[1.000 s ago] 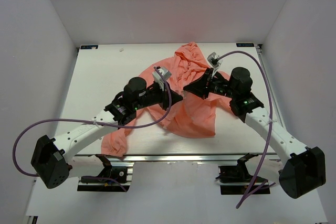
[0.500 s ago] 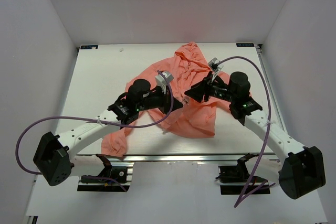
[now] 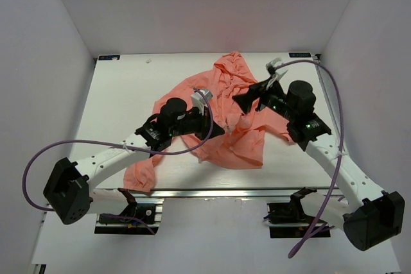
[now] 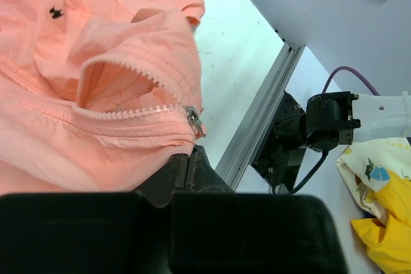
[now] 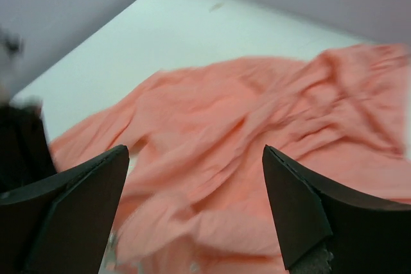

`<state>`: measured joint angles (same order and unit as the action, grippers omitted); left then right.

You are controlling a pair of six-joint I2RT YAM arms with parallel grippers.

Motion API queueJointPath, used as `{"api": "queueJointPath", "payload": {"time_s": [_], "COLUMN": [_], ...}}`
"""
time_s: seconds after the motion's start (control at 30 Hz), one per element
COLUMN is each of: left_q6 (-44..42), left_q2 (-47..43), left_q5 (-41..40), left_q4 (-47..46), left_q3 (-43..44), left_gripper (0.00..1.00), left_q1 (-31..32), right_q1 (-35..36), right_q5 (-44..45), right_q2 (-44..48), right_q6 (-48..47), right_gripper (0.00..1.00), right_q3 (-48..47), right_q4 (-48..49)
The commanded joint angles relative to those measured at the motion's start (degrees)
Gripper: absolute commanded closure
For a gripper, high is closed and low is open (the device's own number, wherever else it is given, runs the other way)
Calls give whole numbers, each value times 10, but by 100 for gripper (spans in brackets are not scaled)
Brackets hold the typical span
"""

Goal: Zip up the jacket

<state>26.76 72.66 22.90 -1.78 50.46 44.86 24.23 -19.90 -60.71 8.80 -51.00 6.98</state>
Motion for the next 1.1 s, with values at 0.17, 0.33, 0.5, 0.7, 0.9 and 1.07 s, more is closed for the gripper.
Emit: {"api": "queueJointPath", "payload": {"time_s": [0.17, 0.33, 0.5, 0.7, 0.9, 1.07], "left_q6": [45, 69, 71, 72, 96, 99], "left_q2": [28, 18, -2, -16, -14, -16], "left_q5": [7, 0, -8, -14, -8, -14], "left_q4": [-13, -18, -19, -7, -36, -35], "left_q3": [16, 10, -4, -8, -27, -33], "left_gripper": [100, 100, 100, 100, 100, 100], "left_q1": [1, 1, 1, 1, 1, 2], "right_q1": [1, 36, 133, 186, 208, 289], "right_q5": [299, 295, 337, 305, 212, 273], "right_q2": [-40, 9, 80, 186, 224, 179], "right_q6": [138, 126, 142, 170, 191, 199], "right_gripper": [11, 11, 11, 10, 11, 11], "right_q3": [-232, -149, -68, 21, 116, 143], "right_q4": [-50, -157, -297, -384, -321, -235]}}
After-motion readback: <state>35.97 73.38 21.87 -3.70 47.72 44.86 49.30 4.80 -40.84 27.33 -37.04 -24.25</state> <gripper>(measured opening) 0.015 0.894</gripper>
